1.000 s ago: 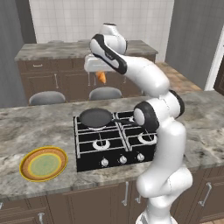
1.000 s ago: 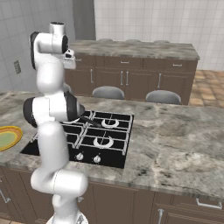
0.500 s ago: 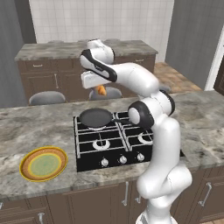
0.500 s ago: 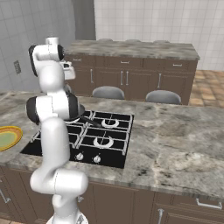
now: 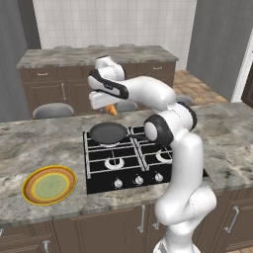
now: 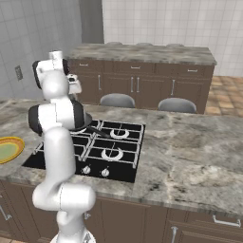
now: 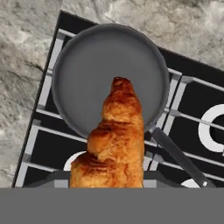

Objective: Pick the croissant and place it on the pan. Then turn on the stove to warm the croissant.

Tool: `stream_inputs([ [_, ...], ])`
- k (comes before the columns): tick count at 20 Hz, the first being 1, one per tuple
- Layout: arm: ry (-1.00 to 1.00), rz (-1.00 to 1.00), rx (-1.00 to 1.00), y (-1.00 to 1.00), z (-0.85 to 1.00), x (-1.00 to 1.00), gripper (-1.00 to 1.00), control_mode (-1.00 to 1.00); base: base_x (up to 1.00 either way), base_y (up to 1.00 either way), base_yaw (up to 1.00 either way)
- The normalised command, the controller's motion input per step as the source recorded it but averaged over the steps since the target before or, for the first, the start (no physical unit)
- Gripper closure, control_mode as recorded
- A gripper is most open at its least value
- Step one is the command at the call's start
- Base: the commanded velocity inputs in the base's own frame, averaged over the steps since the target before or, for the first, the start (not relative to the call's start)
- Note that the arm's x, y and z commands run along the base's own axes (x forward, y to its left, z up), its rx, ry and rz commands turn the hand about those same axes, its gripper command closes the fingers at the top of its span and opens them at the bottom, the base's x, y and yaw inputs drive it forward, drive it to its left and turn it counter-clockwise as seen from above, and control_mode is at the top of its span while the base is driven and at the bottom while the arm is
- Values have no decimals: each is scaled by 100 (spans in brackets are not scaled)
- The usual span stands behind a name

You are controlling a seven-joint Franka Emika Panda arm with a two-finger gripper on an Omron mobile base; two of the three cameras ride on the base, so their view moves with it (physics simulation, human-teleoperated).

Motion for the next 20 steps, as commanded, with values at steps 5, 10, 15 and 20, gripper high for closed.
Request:
stream_inputs([
  [5, -5, 3, 10, -8, -57, 12, 100, -100, 0, 0, 0],
  [10, 0, 0, 0, 0, -43, 0, 100, -100, 0, 0, 0],
  [15, -4, 0, 0, 0, -93, 17, 100, -100, 0, 0, 0],
  [20, -4, 0, 0, 0, -23, 12, 100, -100, 0, 0, 0],
])
